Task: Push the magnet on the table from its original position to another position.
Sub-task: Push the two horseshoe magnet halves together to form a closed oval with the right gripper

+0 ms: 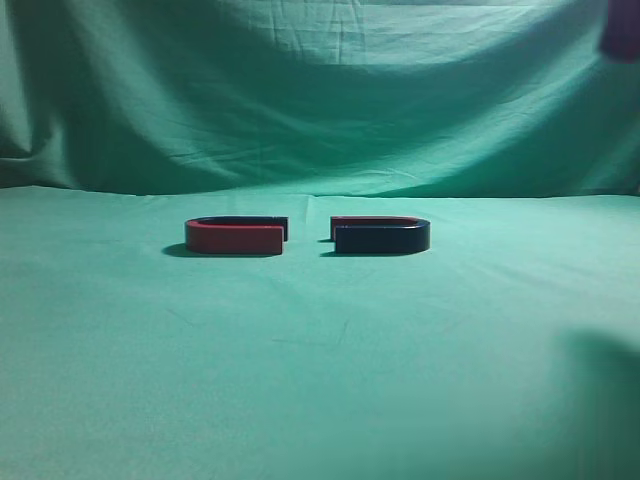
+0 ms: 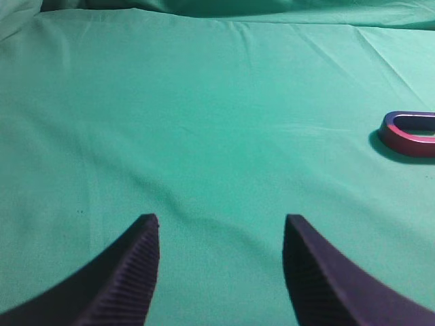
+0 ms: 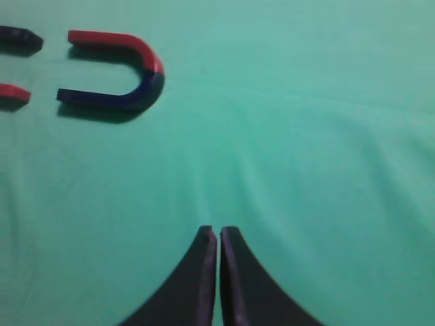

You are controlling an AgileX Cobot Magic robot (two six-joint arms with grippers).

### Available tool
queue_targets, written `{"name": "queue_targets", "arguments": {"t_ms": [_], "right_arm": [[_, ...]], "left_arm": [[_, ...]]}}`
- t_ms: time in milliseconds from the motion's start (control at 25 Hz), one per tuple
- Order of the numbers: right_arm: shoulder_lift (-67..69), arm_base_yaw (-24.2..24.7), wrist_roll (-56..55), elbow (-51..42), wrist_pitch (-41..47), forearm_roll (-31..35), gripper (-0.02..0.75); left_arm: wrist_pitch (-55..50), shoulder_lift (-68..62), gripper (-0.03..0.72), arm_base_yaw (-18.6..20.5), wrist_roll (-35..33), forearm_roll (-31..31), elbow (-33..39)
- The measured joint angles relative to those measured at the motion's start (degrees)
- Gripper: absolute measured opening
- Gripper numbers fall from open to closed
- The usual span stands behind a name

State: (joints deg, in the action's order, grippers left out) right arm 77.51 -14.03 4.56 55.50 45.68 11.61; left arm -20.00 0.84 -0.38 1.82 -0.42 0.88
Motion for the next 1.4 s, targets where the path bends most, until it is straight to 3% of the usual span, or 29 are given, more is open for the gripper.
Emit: {"name": "queue_targets", "arguments": {"t_ms": [200,680,1400], "right_arm": [[13.56,-4.31,-1.78,9.81,1.04,0.14,0.000],[37.47,-5.54,-2.64,28.02,4.83,-0.06,0.000],[41.78,-9.92,-3.43,30.66,0.84,1.94,0.000]], "left_arm": [[0.00,0.00,0.372,0.00,0.00,0.00,0.00],[0.00,0.00,0.372,0.00,0.00,0.00,0.00],[0.00,0.00,0.372,0.00,0.00,0.00,0.00]]}}
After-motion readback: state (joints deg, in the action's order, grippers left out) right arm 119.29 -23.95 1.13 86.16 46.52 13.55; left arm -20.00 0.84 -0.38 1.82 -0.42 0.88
